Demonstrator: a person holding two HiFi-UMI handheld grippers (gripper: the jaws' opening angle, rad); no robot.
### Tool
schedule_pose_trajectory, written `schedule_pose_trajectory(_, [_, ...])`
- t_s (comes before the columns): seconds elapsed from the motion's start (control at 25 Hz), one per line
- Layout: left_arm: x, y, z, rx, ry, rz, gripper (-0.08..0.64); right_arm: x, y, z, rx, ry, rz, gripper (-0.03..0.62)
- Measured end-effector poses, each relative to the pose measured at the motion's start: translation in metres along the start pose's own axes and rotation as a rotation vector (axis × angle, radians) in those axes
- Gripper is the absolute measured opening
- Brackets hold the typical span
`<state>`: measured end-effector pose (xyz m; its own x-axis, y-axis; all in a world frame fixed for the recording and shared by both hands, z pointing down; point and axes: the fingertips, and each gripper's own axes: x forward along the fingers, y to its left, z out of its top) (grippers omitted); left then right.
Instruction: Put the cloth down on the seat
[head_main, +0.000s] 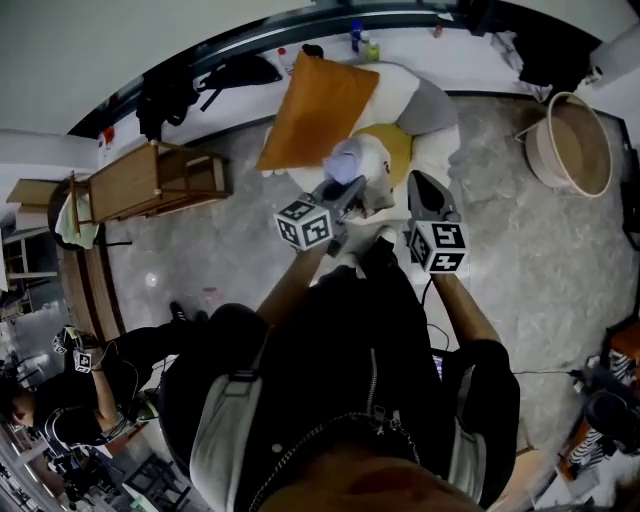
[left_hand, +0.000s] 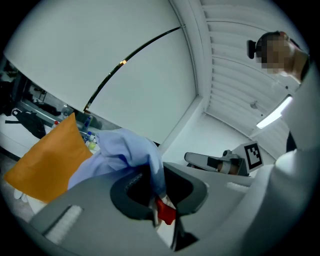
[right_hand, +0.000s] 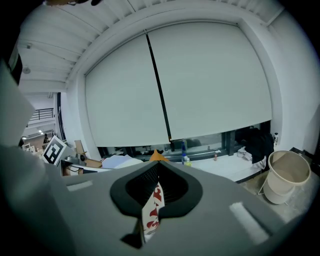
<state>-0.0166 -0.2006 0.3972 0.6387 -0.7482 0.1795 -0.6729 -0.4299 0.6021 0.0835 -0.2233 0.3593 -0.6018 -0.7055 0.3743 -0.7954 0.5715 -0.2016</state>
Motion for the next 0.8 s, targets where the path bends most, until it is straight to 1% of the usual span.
schedule_pose_trajectory(0.12, [0.016,0.007,0.011,0.001,-0.020,0.021,0.051,0.016,-0.019,0.009,-0.012,0.010,0.029,-0.006])
schedule_pose_trajectory(0.2, [0.026,0.009,0.018,0.008,-0.033,0.037,0.051,0.026,-0.034,0.013,-0.010,0.012,0.033,-0.006])
schedule_pose_trajectory(0.32, [0.036,0.014,0.022,0.013,-0.032,0.046,0.051,0.039,-0.056,0.012,0.033,0.016,0.016,-0.006])
schedule_pose_trajectory(0.4, [0.039,0.020,0.020,0.014,-0.021,0.046,0.051,0.047,-0.063,0.009,0.053,0.020,0.010,-0.006])
schedule_pose_trajectory(0.68, [0.052,0.051,-0.007,0.015,0.046,0.026,0.051,0.067,-0.069,-0.021,0.082,0.061,-0.010,-0.006])
schedule_pose_trajectory(0.8, [0.061,0.072,-0.028,0.007,0.075,0.016,0.051,0.075,-0.075,-0.045,0.085,0.084,-0.035,-0.006])
